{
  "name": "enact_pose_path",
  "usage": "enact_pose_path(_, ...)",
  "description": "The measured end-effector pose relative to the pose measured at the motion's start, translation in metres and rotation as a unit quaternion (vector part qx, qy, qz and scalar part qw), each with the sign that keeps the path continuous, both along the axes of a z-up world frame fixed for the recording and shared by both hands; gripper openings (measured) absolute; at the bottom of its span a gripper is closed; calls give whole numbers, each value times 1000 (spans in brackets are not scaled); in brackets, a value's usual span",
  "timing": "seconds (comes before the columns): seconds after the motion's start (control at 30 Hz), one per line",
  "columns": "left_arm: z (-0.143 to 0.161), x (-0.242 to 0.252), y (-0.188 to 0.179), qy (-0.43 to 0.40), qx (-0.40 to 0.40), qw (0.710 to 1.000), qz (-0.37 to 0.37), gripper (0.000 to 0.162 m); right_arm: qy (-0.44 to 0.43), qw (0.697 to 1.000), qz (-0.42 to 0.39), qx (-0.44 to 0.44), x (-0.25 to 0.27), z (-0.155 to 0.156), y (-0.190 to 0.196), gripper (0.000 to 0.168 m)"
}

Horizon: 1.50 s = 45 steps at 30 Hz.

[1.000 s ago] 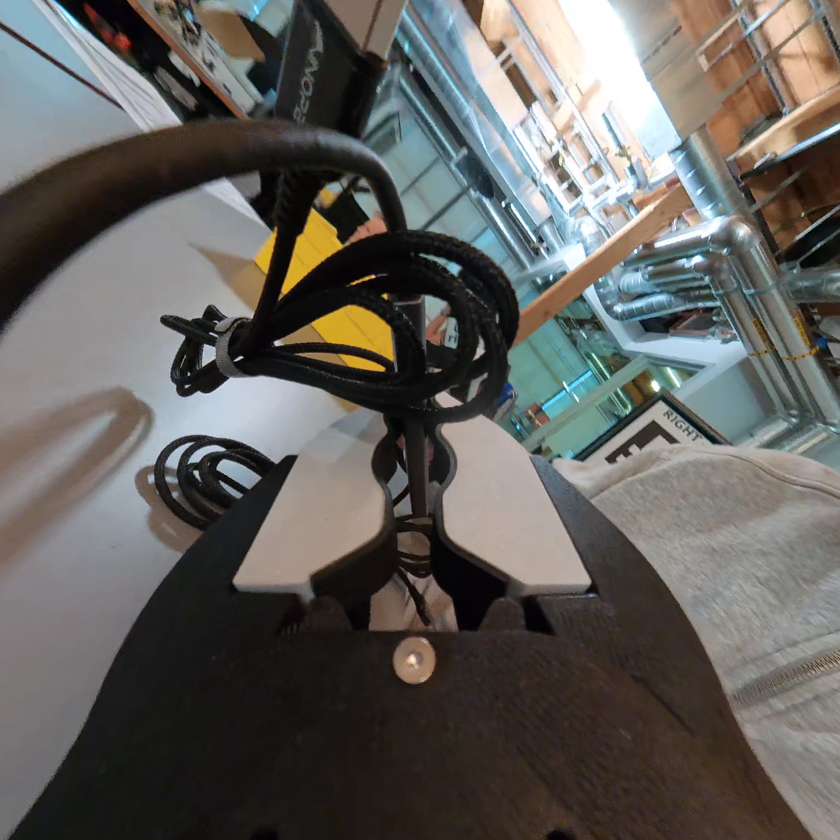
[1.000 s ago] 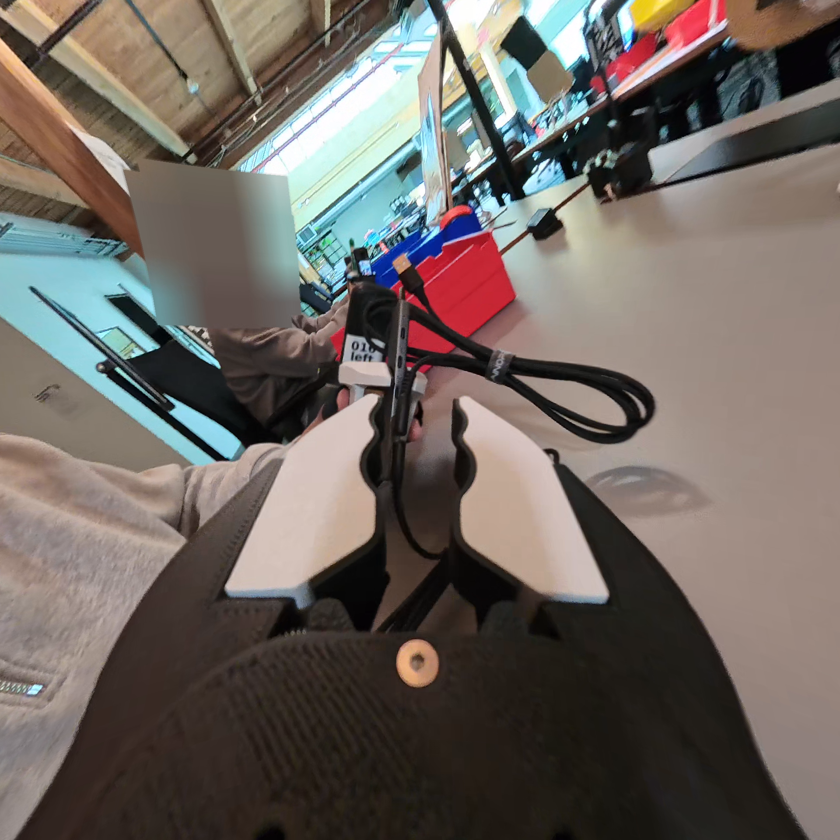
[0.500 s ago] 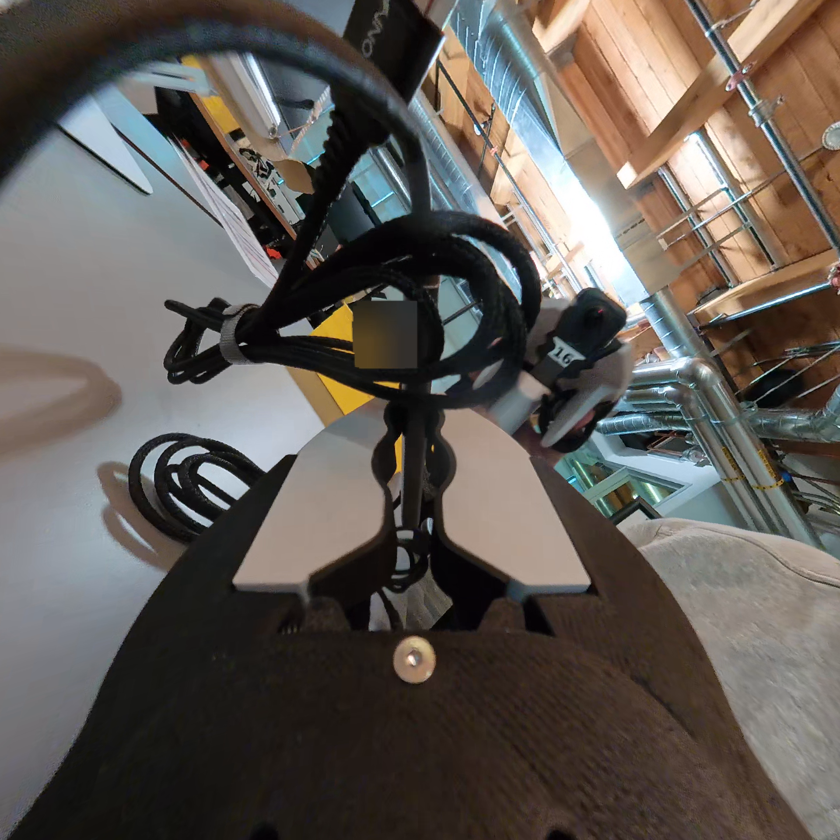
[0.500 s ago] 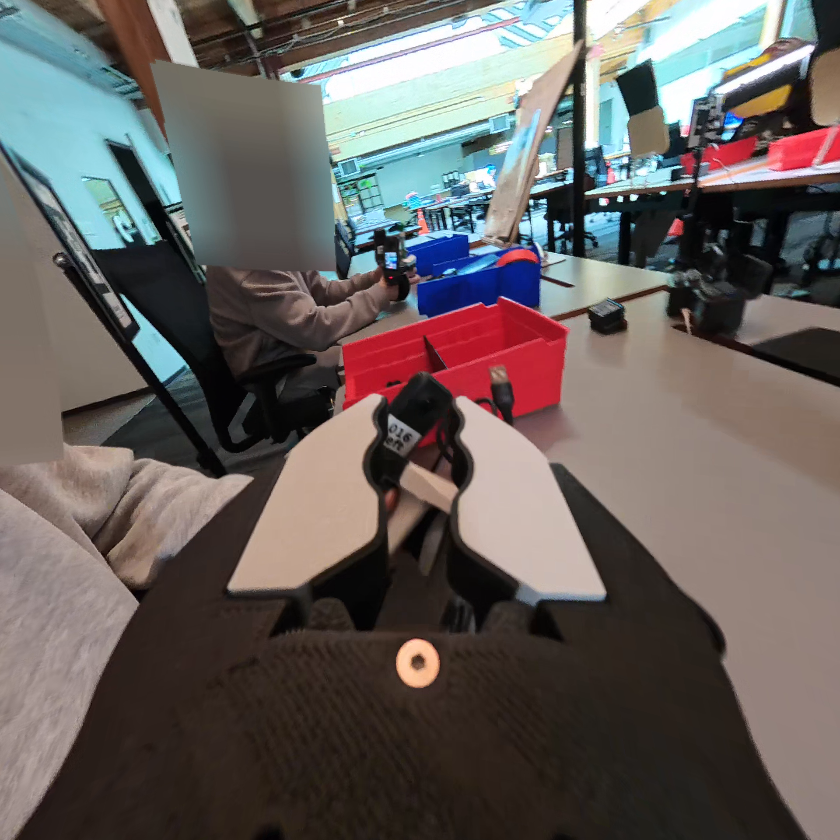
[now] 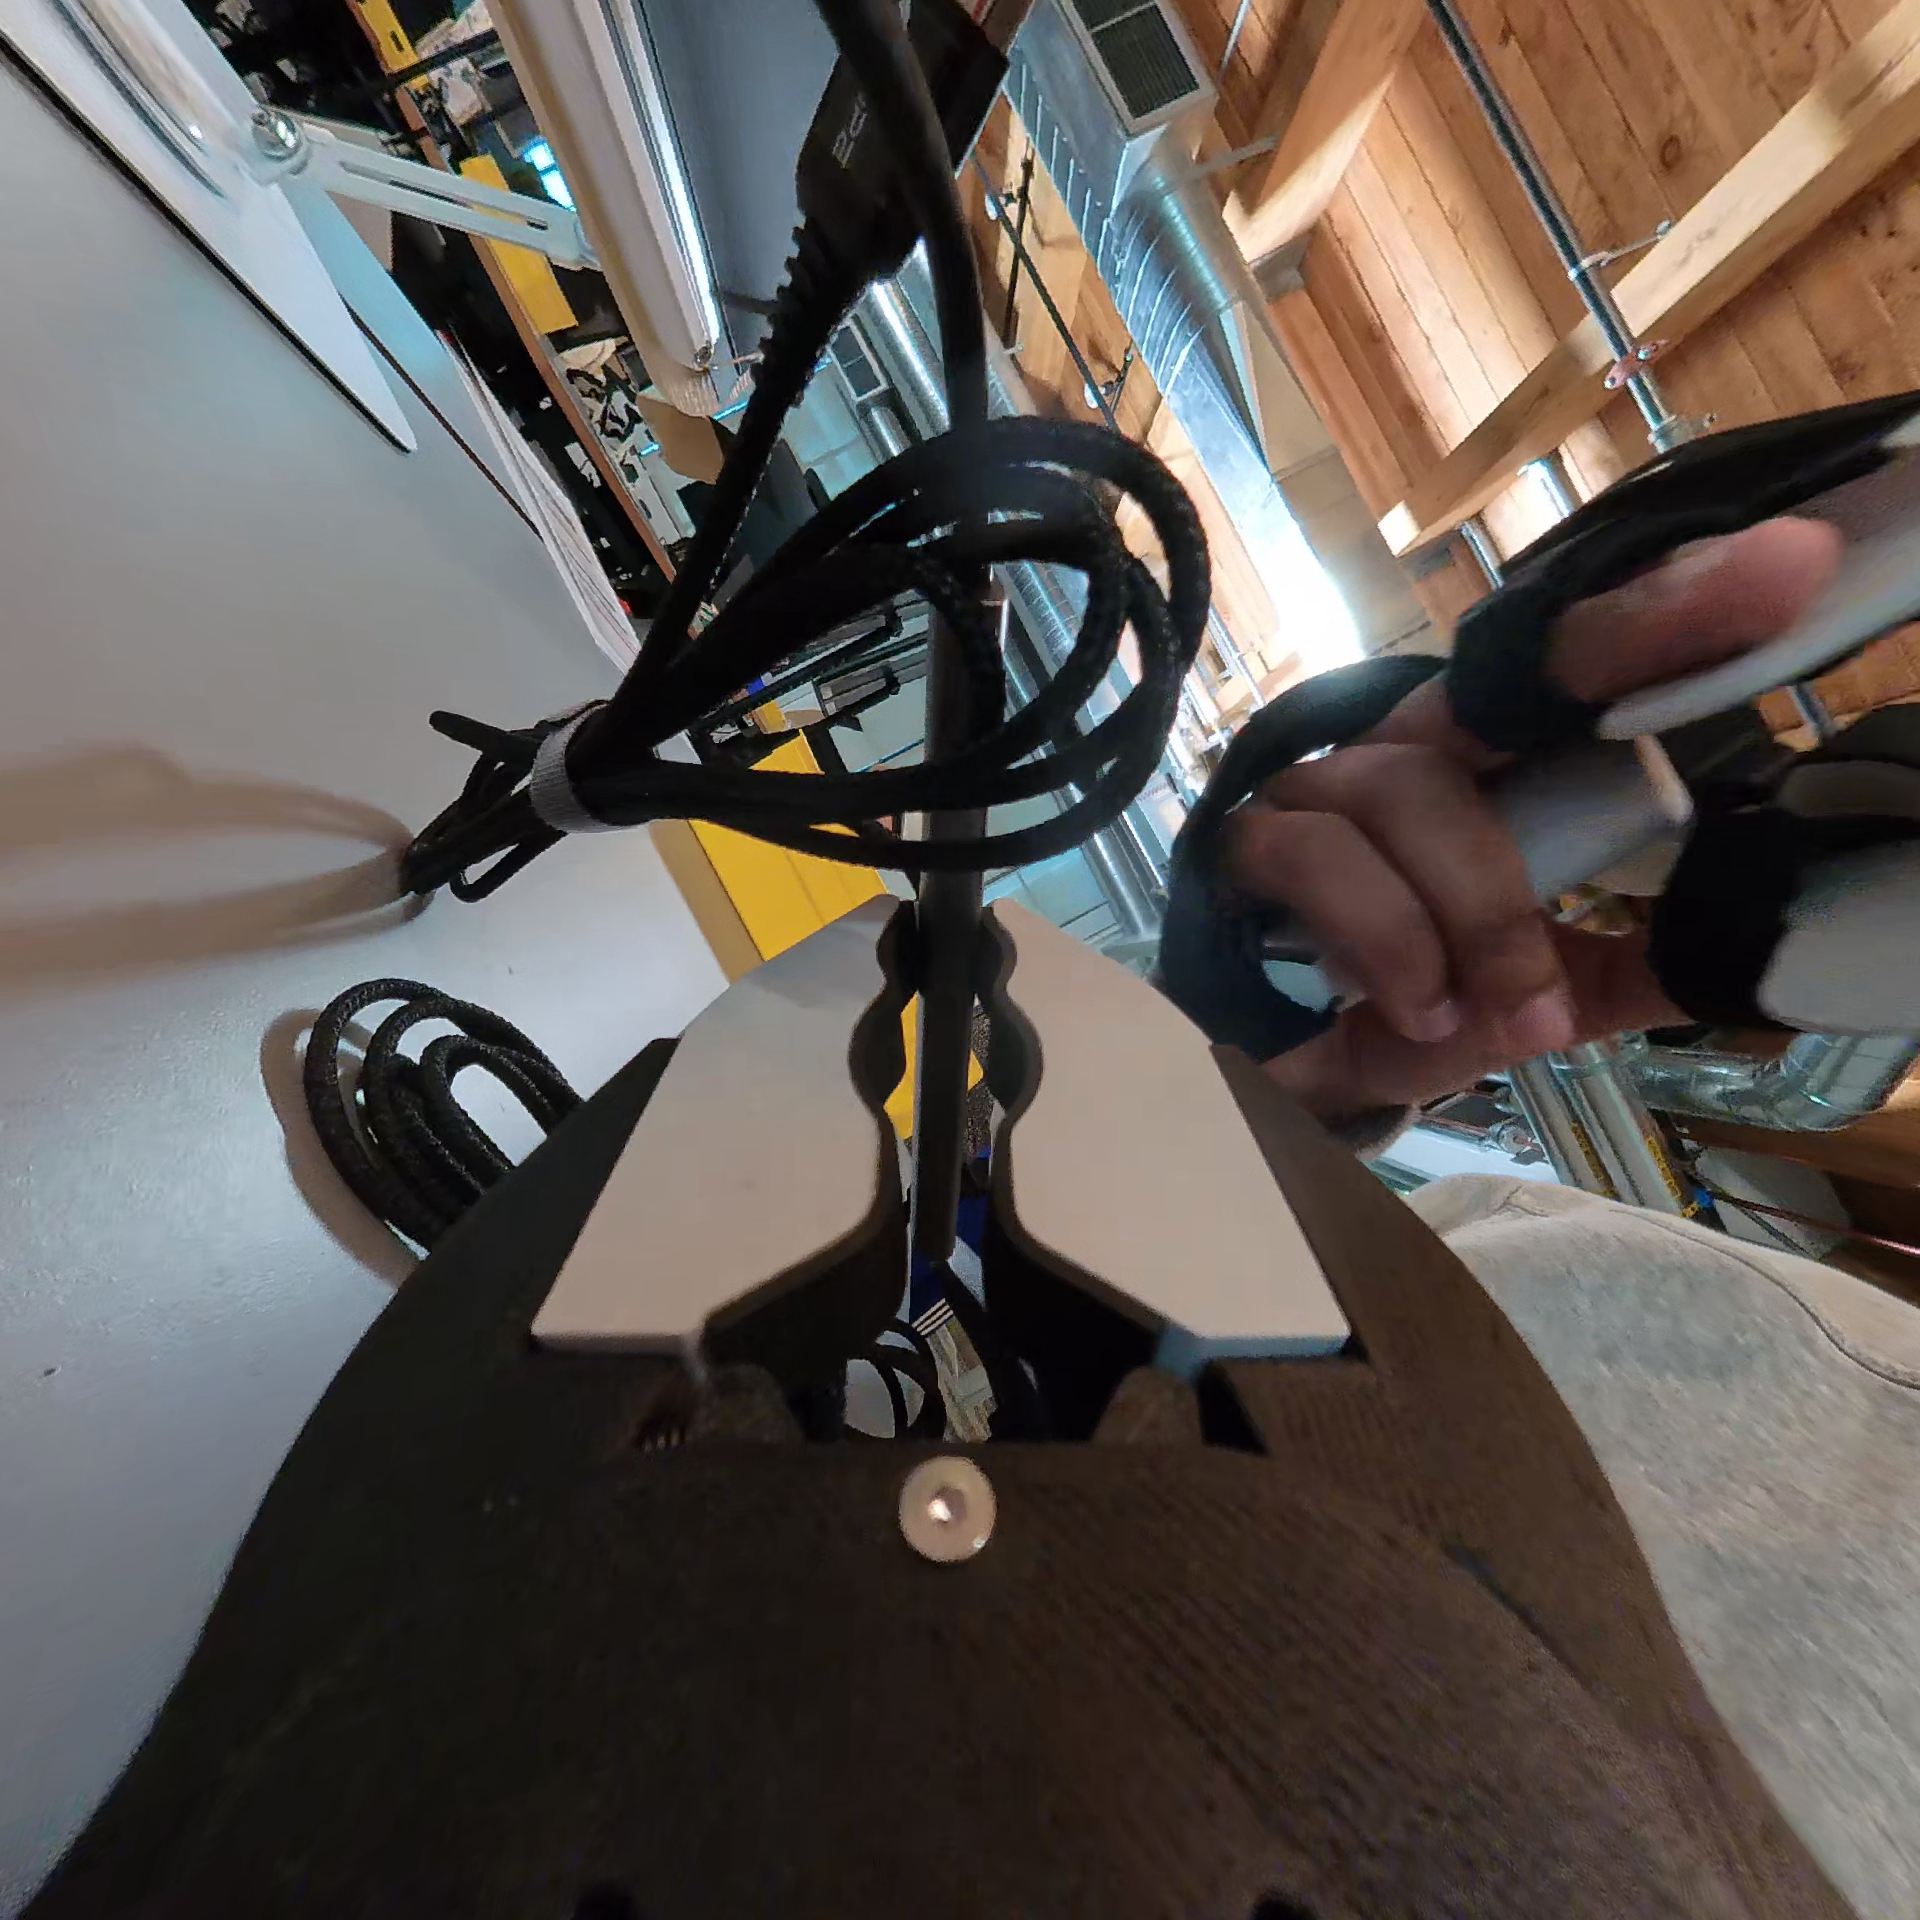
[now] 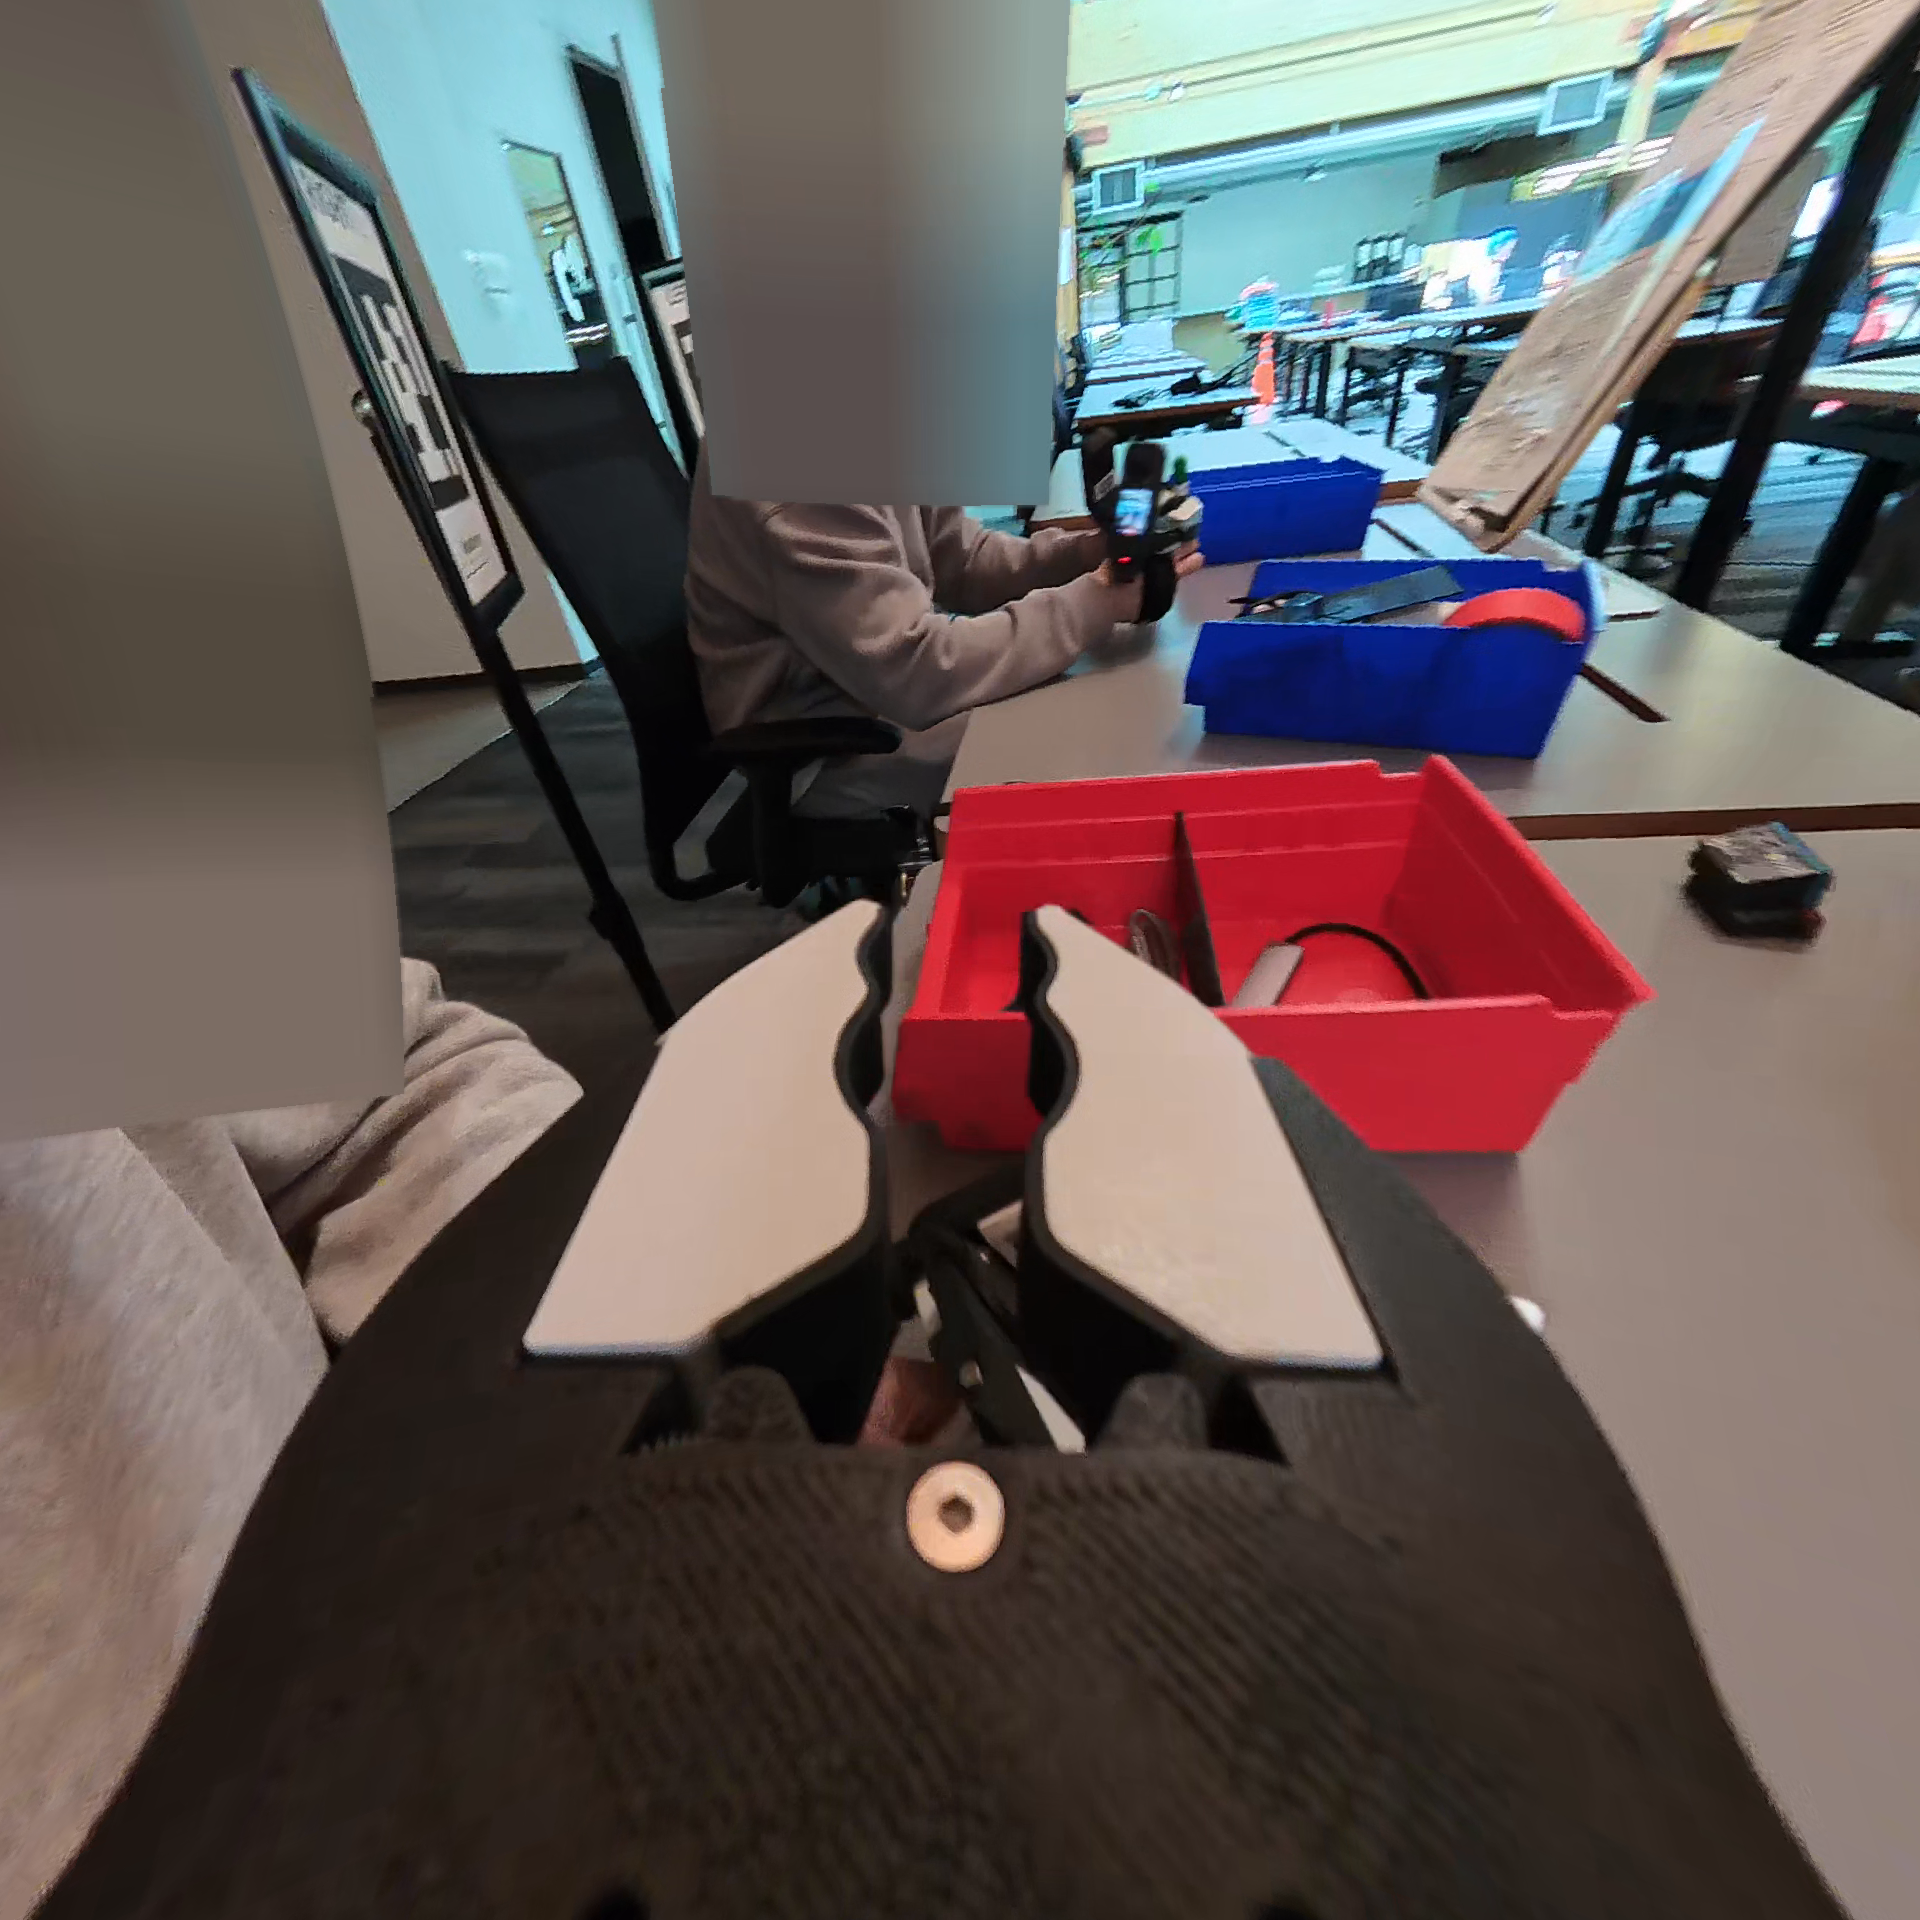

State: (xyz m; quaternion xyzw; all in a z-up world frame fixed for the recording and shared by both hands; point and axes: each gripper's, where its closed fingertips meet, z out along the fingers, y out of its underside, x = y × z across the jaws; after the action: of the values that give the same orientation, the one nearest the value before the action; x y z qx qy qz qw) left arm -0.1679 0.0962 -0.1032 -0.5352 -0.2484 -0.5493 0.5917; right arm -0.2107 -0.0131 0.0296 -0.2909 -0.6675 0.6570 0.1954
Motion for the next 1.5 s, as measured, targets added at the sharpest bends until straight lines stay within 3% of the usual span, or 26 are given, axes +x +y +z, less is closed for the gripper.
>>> enact_pose_path(0.23, -10, 2, 8, -13, -6, 1000, -10, 9, -18, 998, 56, 27, -24, -9, -55, 23)
enact_pose_path(0.5, -12, -1, 9, -34, -6, 999, -16, 9, -45, 992, 73, 96, -64, -17, -91, 17)
enact_pose_path(0.7, -12, -2, 8, -40, -13, 999, -17, 8, -48, 975, 98, 196, -96, -25, -119, 17)
enact_pose_path(0.93, -4, 3, 5, 23, -23, 999, -16, 8, -55, 924, 103, 365, -150, -82, -139, 21)
enact_pose_path(1.13, -12, -6, 4, -40, -31, 999, -14, 8, -123, 892, 125, 418, -179, -121, -151, 18)
enact_pose_path(1.27, -13, -6, 4, -50, -32, 998, -17, 9, -108, 875, 127, 455, -197, -135, -161, 16)
enact_pose_path(1.5, -14, -7, 3, -60, -34, 997, -18, 9, -98, 799, 137, 577, -208, -192, -166, 15)
